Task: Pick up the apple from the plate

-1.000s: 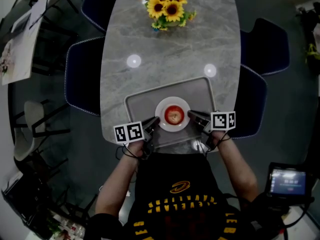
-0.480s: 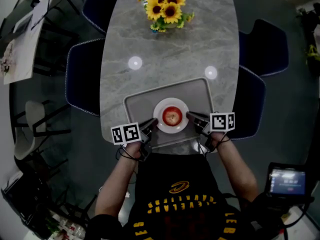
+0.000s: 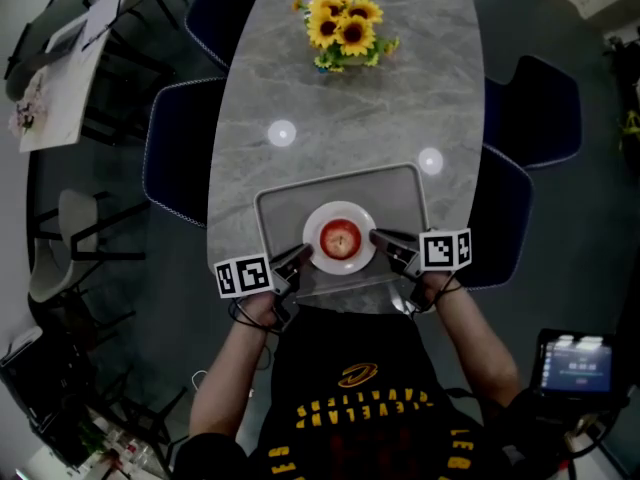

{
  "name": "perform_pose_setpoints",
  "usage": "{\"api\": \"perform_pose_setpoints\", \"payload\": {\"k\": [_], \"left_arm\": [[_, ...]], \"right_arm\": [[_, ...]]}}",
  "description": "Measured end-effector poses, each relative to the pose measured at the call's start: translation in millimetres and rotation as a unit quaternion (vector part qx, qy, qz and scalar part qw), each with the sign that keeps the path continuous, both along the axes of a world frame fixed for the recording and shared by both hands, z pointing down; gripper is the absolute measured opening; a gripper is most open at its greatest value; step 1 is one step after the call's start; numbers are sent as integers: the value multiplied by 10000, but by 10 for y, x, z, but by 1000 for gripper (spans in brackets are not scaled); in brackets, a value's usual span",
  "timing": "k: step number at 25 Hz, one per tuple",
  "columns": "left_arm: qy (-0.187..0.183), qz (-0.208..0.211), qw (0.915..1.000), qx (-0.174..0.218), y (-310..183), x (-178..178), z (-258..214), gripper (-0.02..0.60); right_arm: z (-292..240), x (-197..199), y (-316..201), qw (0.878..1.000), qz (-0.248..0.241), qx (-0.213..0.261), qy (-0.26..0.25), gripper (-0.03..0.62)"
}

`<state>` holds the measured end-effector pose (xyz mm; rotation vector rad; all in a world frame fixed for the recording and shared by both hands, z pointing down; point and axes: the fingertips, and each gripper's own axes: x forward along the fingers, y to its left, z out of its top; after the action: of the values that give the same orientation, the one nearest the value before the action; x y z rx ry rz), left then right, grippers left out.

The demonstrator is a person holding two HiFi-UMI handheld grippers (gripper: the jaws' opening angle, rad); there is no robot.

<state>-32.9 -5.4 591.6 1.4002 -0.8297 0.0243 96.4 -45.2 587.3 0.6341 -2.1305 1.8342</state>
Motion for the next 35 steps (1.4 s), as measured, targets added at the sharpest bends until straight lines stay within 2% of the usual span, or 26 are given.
{"api": "perform_pose_setpoints", "payload": {"k": [10, 19, 24, 28, 35], "left_arm": [[-95, -529, 9985, 102, 167, -178, -187, 28], [-86, -896, 9959, 122, 518, -499, -255, 28], [-118, -891, 9958, 190, 596, -763, -292, 28], [39, -886, 9956, 300, 632, -971, -377, 26], [115, -505, 9981, 324, 674, -1405, -422, 25]], "right_arm": [[-164, -227, 44, 9982, -474, 88, -352, 31], [-223, -587, 302, 9955, -896, 107, -286, 31], [-269, -846, 378, 9948, -971, 154, -269, 31], [-351, -1065, 431, 9941, -976, 349, -306, 31], [-412, -1469, 539, 9976, -548, 354, -230, 31]]}}
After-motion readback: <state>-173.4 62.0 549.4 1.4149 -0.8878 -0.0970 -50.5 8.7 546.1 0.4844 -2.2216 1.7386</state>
